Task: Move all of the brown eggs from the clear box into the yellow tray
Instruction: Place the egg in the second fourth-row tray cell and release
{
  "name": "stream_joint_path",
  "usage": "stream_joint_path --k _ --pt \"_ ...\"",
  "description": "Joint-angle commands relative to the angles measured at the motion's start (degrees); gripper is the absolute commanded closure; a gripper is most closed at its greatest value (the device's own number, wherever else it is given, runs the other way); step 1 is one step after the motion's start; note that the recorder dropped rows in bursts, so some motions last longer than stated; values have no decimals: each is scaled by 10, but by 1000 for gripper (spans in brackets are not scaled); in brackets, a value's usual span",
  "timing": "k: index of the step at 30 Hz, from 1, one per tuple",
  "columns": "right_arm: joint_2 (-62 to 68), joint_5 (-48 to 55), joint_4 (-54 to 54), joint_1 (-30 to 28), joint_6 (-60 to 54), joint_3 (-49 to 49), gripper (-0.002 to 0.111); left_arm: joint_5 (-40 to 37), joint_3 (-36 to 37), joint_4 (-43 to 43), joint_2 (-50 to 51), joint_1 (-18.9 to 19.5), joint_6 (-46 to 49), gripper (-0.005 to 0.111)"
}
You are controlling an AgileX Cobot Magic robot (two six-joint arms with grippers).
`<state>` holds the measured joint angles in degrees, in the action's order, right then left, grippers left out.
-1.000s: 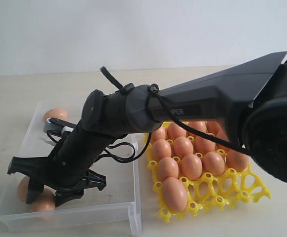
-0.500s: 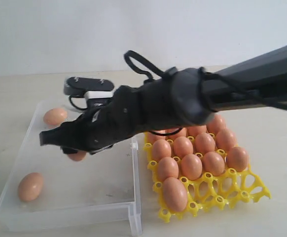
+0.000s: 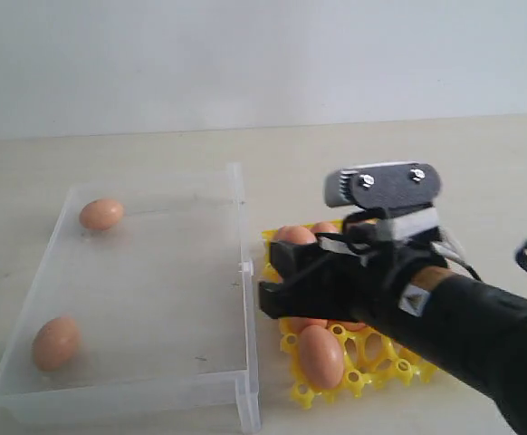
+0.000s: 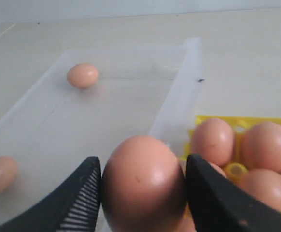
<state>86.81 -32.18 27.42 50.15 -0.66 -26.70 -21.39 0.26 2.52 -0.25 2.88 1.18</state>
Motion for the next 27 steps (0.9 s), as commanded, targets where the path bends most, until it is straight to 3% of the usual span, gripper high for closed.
stream_joint_path --k 1,11,27 --pt "-32 -77 37 -2 -8 80 108 3 -3 2 2 1 1 107" --pt "9 -122 92 -2 -27 132 108 3 -3 2 2 1 1 107" --pt "65 -86 81 -2 -28 132 108 3 -3 2 2 1 1 107"
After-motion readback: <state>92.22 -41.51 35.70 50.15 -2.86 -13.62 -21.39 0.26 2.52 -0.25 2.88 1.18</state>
